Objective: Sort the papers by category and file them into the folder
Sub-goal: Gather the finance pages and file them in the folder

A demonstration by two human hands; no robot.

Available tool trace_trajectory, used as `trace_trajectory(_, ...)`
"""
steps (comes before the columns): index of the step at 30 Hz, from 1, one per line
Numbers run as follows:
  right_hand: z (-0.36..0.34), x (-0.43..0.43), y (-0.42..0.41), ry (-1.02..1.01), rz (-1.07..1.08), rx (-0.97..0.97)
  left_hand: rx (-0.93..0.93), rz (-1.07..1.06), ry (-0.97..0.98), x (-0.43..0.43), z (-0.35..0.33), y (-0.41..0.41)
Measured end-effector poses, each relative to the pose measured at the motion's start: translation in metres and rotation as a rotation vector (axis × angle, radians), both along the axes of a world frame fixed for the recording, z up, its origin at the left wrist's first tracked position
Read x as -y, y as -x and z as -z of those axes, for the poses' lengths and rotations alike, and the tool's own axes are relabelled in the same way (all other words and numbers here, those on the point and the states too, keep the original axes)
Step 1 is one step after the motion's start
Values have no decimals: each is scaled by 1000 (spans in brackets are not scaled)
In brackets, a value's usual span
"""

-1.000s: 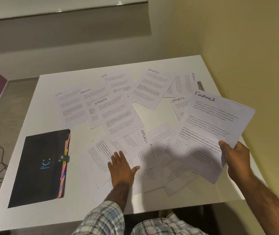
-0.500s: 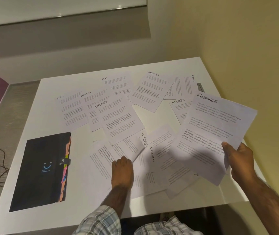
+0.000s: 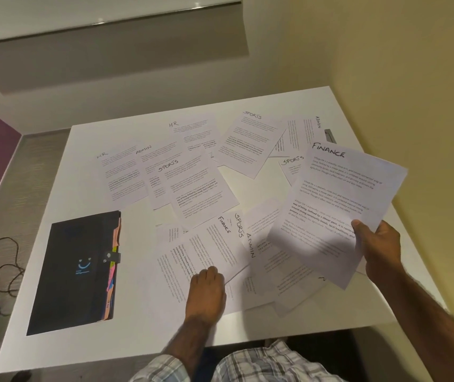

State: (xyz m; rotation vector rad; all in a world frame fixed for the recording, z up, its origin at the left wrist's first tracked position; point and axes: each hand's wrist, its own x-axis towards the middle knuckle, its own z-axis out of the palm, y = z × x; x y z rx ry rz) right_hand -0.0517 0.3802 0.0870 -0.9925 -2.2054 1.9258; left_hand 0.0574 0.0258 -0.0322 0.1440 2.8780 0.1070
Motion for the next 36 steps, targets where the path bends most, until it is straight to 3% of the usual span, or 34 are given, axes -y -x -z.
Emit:
trace_trajectory(5, 1, 2, 0, 7, -23, 0, -27, -49, -98, 2, -16, 3)
trace_trajectory(14, 18, 29, -16, -84, -112, 24, -214, -270, -519, -29, -98, 56)
trace_trajectory(21, 11, 63, -23, 80, -304, -99, -130, -328, -714, -107, -163, 98)
trace_trajectory(26, -6, 70, -18, 162, -300, -33, -103, -206, -793, -158, -181, 107)
trace_trajectory(30, -20, 62, -14, 213, -323, -24, 9, -210, -1009, -165, -193, 109)
trace_trajectory(32, -26, 54, -15, 271, -403, -79, -184, -238, -968, -142, -198, 115)
trace_trajectory(34, -32, 44, -14, 338, -459, -111, -286, -382, -855, -103, -194, 127)
trace_trajectory(36, -40, 38, -12, 371, -529, -124, -49, -602, -920, -68, -196, 139)
